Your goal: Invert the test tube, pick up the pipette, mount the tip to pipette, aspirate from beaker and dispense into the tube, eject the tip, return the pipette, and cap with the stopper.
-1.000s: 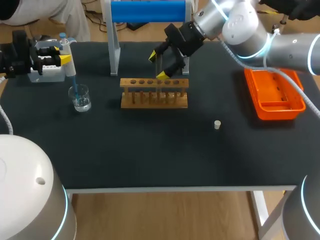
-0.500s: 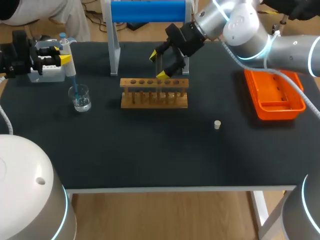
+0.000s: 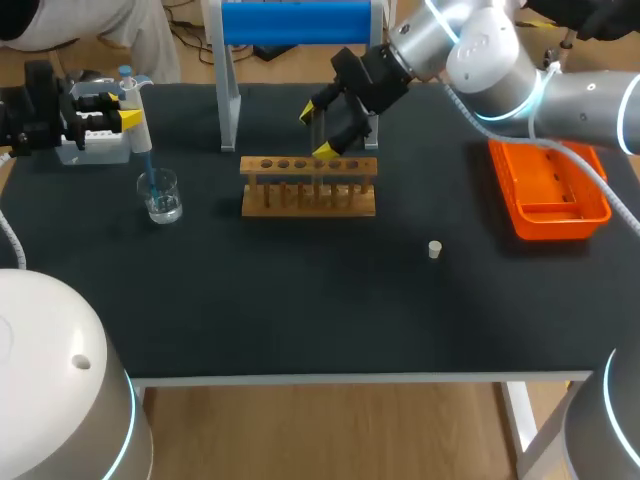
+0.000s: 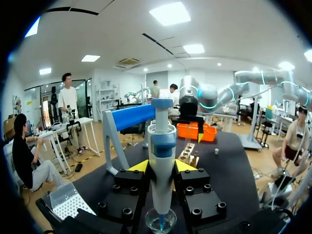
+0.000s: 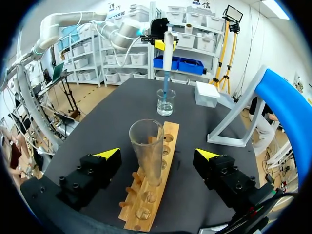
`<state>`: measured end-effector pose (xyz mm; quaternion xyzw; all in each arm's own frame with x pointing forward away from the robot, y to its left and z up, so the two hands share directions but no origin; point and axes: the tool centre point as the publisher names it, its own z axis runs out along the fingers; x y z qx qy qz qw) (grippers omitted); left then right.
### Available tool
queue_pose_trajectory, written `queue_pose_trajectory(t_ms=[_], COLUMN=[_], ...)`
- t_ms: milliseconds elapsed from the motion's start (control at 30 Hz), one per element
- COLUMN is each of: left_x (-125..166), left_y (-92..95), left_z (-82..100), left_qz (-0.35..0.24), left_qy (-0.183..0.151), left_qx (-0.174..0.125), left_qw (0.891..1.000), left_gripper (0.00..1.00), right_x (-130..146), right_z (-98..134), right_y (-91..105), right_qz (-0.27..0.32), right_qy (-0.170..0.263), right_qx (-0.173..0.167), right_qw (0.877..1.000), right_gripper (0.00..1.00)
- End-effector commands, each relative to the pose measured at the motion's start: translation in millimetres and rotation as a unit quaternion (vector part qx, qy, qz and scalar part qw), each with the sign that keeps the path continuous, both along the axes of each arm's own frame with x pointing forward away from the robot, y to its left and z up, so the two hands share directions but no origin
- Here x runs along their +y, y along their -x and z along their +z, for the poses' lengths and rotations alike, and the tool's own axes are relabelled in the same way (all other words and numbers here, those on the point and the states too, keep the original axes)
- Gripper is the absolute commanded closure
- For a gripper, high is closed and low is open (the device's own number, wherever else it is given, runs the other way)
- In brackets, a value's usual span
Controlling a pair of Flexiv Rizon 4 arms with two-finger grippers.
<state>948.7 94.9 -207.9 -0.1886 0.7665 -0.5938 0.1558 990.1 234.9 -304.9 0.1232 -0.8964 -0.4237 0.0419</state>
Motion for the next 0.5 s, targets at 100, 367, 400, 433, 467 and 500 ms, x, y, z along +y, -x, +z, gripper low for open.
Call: queue_pose_trajectory(t_ms=[100, 367, 400, 433, 467, 500], left_x=[0.0, -0.9, -1.8, -3.3, -4.2, -5.0], left_y=[0.4, 0.8, 1.1, 1.6, 2.0, 2.6], left_z=[0.9, 2.7, 4.4, 6.6, 8.4, 10.3], left_qz=[0.001, 0.001, 0.001, 0.000, 0.001, 0.001], left_qy=[-0.001, -0.002, -0.002, -0.003, -0.004, -0.005], left_qx=[0.001, -0.001, -0.003, -0.005, -0.007, -0.008], left_qw=[1.000, 1.000, 1.000, 1.000, 1.000, 1.000], left_gripper=[1.00, 1.00, 1.00, 1.00, 1.00, 1.00], right_x=[-0.9, -0.9, -0.9, -0.9, -0.9, -0.9], right_z=[1.1, 1.1, 1.1, 1.1, 1.1, 1.1], right_y=[0.4, 0.4, 0.4, 0.4, 0.4, 0.4], right_qz=[0.000, 0.000, 0.000, 0.000, 0.000, 0.000], right_qy=[0.002, 0.002, 0.002, 0.002, 0.002, 0.002], right_qx=[0.000, 0.000, 0.000, 0.000, 0.000, 0.000], right_qw=[1.000, 1.000, 1.000, 1.000, 1.000, 1.000], right_gripper=[0.00, 0.00, 0.00, 0.00, 0.00, 0.00])
